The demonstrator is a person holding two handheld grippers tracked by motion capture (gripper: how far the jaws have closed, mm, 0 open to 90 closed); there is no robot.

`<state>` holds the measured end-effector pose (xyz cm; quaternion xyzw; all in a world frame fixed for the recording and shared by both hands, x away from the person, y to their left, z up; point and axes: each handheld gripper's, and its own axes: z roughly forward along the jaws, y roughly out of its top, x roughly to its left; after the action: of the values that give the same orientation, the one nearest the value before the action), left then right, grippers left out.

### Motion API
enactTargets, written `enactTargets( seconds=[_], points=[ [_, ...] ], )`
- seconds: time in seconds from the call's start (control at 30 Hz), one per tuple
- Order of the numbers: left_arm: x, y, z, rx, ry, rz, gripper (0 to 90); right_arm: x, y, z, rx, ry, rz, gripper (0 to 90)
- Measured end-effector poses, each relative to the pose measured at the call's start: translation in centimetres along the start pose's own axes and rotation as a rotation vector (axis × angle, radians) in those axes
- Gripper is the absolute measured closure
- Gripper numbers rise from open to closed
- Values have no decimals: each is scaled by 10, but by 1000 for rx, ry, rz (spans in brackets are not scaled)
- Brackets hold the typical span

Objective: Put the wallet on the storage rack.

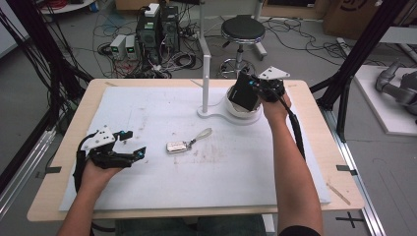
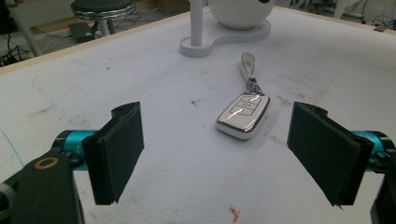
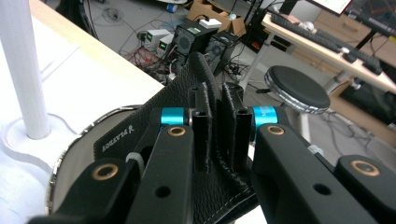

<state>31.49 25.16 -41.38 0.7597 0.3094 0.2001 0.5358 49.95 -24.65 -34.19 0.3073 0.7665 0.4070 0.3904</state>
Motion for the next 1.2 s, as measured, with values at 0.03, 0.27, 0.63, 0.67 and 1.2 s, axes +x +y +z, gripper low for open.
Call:
enactTargets(
  seconds=[0.03, 0.27, 0.63, 0.67, 1.2],
  points=[
    [0, 0, 0, -1, 1, 0, 187, 0, 0, 0, -2, 0, -4, 839],
    [0, 0, 1, 1, -4, 3, 187, -1, -2, 2, -6, -6, 0, 838],
    [-1, 0, 1, -1, -5, 0, 187, 5, -1, 2, -12, -36, -84, 833],
    [-1, 0, 1, -1, -5, 1, 187, 5, -1, 2, -12, -36, -84, 833],
    [-2, 0, 3, 3, -13, 4, 187, 19, -27, 2, -9, -81, -34, 686]
  ],
)
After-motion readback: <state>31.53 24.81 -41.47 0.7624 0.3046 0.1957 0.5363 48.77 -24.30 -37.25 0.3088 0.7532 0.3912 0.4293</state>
